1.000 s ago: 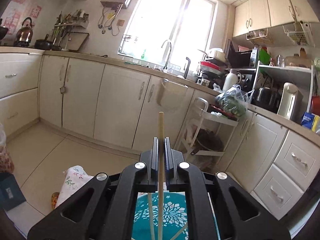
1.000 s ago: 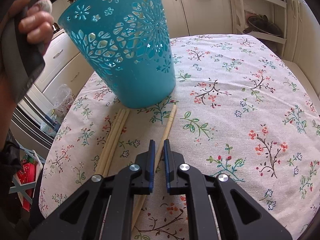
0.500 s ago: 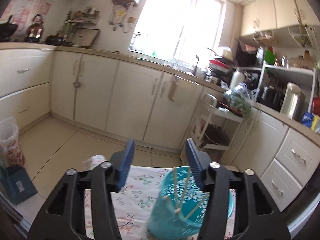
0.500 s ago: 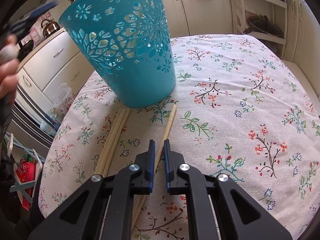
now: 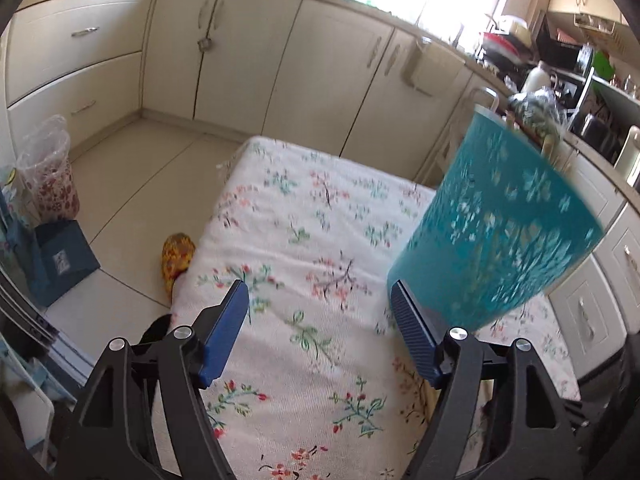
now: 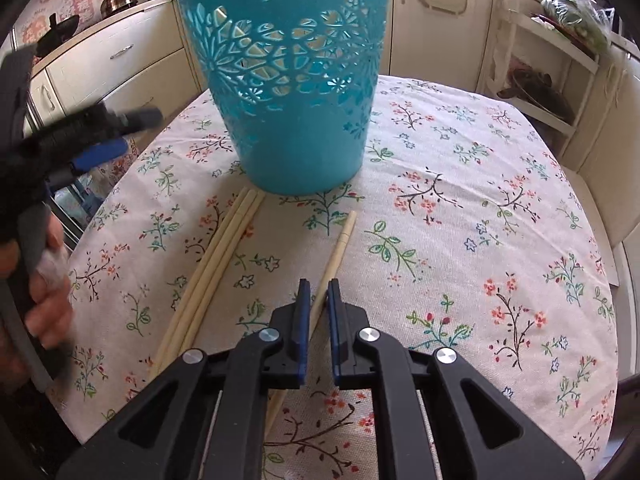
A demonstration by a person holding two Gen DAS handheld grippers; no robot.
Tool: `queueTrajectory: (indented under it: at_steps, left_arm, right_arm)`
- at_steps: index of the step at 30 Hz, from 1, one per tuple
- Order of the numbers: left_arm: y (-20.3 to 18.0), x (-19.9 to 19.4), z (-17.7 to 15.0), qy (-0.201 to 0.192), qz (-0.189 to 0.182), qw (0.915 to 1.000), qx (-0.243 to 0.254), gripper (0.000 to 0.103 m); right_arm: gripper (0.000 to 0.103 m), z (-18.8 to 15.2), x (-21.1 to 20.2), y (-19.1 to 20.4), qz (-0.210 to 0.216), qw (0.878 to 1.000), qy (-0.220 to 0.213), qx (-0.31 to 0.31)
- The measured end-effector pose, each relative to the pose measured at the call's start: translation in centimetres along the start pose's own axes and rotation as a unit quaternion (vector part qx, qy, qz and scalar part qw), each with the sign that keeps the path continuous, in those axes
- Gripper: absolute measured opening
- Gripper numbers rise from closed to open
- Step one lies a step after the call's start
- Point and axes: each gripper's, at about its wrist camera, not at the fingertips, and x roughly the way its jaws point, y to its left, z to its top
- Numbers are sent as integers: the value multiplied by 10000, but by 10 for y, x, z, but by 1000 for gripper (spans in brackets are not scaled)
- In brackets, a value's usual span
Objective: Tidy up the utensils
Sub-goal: 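Grasp a chopstick with the right gripper, lift it over the bin, release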
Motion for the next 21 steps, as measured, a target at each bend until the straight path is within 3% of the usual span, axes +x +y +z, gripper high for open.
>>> queueTrajectory:
  at_steps: [2, 4, 8, 10, 12, 16, 21]
  left_arm:
    - [0, 11, -6, 265, -30, 9996, -39, 71]
    - [3, 9, -8, 187, -71, 9998, -76, 74]
    - [2, 13, -10, 254, -35, 9996, -86, 74]
    - [0, 13, -9, 257, -27, 9997, -38, 74]
    - [0, 13, -9, 244, -42, 9997, -49, 74]
    - [3, 12, -8, 220, -87, 9996, -169, 74]
    - [6, 13, -8, 224, -127, 9994, -212, 74]
  right_arm:
    - [6, -1, -11, -16, 393, 9981, -68, 466]
    - [6, 2, -28, -29, 884, 9918, -300, 869]
    - [6, 24, -93, -45, 1943, 9634, -1293, 1323]
    - [6, 45, -121, -44, 2144, 9504, -1839, 1303]
    - [6, 76, -145, -36, 2111, 9395, -2445, 1135]
    - [6, 133, -152, -18, 1694, 9253, -3267, 920]
    - [6, 163, -119, 2, 810, 9214, -3745, 648]
